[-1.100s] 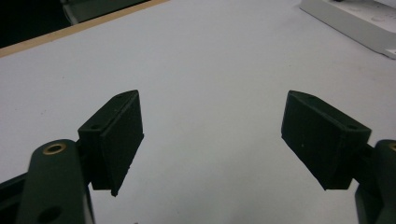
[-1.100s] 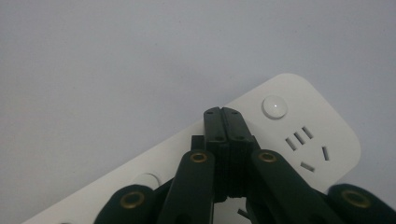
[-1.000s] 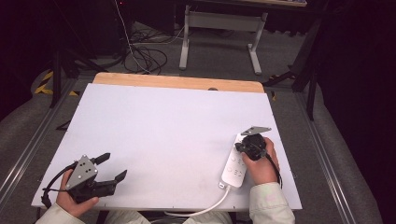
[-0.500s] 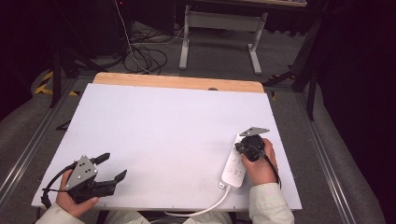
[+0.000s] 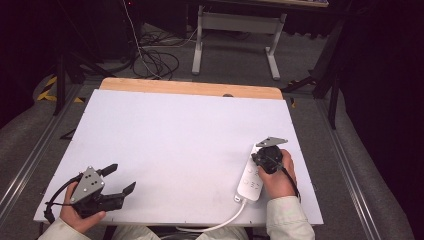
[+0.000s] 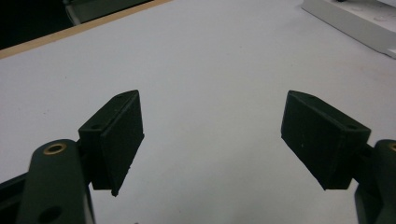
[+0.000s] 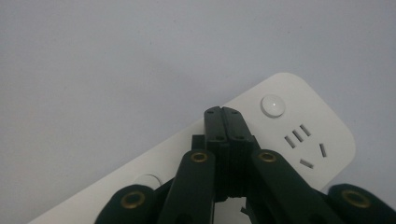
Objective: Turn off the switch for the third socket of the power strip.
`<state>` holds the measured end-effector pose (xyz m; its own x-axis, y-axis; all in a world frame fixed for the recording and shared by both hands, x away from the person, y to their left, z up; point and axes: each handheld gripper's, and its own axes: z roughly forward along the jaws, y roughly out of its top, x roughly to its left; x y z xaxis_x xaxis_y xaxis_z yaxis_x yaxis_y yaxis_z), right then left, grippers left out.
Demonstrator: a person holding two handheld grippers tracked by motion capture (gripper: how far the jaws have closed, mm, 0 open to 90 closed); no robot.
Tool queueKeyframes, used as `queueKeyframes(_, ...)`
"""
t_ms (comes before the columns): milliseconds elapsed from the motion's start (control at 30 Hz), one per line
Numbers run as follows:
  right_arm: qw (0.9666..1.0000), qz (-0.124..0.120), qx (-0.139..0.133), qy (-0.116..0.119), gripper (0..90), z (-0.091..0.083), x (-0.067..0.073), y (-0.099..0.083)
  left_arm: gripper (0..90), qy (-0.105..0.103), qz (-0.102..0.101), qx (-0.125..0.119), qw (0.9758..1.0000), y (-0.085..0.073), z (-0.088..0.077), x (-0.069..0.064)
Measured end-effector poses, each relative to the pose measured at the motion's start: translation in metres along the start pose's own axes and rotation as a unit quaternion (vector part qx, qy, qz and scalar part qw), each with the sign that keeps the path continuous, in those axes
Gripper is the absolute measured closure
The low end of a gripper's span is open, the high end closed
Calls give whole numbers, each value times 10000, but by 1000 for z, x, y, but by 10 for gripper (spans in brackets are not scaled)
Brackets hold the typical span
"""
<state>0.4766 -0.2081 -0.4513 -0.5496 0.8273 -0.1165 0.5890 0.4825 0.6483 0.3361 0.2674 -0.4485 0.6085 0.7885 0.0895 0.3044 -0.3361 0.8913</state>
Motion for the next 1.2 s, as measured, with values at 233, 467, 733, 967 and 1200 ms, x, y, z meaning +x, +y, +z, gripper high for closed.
queueKeyframes(233, 10000, 0, -12, -4, 900, 1, 0, -1, 215, 7, -4, -6, 10000, 0, 0, 0)
queueKeyframes(467, 9999, 42, -163, 38, 900, -4, 0, -1, 215, 2, -25, -1, 10000, 0, 0, 0)
queueKeyframes(733, 9982, 39, -597, 51, 885, -10, -1, 0, 215, -16, -11, -4, 10000, 0, 0, 0)
queueKeyframes(967, 9974, -41, -720, 17, 878, -17, 2, 2, 215, 3, -14, -5, 10000, 0, 0, 1)
queueKeyframes(1200, 9968, -91, -790, 27, 880, -23, 3, 3, 215, -14, -11, 0, 10000, 0, 0, 1)
